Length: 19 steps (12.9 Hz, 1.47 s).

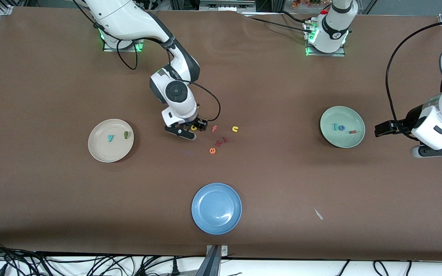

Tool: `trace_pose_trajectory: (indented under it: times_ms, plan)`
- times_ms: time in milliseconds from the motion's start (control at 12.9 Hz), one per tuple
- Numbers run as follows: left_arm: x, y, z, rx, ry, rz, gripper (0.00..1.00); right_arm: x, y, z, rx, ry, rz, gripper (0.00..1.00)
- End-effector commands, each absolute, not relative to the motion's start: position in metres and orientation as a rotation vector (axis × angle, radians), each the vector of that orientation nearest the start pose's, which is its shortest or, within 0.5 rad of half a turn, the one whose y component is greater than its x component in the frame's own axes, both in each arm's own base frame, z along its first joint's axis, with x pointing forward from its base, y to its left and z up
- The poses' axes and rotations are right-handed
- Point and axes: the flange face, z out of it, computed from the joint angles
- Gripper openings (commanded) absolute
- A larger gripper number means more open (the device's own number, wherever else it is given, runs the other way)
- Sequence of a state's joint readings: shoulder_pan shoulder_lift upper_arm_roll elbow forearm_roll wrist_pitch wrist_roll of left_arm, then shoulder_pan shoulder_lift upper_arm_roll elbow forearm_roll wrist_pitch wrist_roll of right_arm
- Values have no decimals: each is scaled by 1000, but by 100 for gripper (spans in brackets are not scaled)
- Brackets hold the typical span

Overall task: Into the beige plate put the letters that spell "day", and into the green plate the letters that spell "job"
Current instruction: 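Carry the yellow letter over the cream plate with the right gripper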

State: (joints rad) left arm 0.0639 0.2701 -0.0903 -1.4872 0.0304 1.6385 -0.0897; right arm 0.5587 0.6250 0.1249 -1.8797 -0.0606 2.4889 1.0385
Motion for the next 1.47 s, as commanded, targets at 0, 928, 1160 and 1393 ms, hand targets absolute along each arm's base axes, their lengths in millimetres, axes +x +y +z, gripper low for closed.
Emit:
trace_pose_trajectory:
  times_ms: [0, 928, 1160, 1393]
  plan:
    - [622, -5, 510, -3151, 10, 173, 99, 496, 400, 171, -3091, 517, 23, 64]
    - [620, -7, 502, -3138, 35, 235, 100, 547, 323, 252, -3160, 406, 22, 26]
    - [619, -5, 503, -3139, 30, 233, 100, 573, 226, 303, -3224, 119, 150, 26]
    - [617, -5, 502, -3138, 28, 240, 100, 594, 127, 327, -3206, -112, 201, 26]
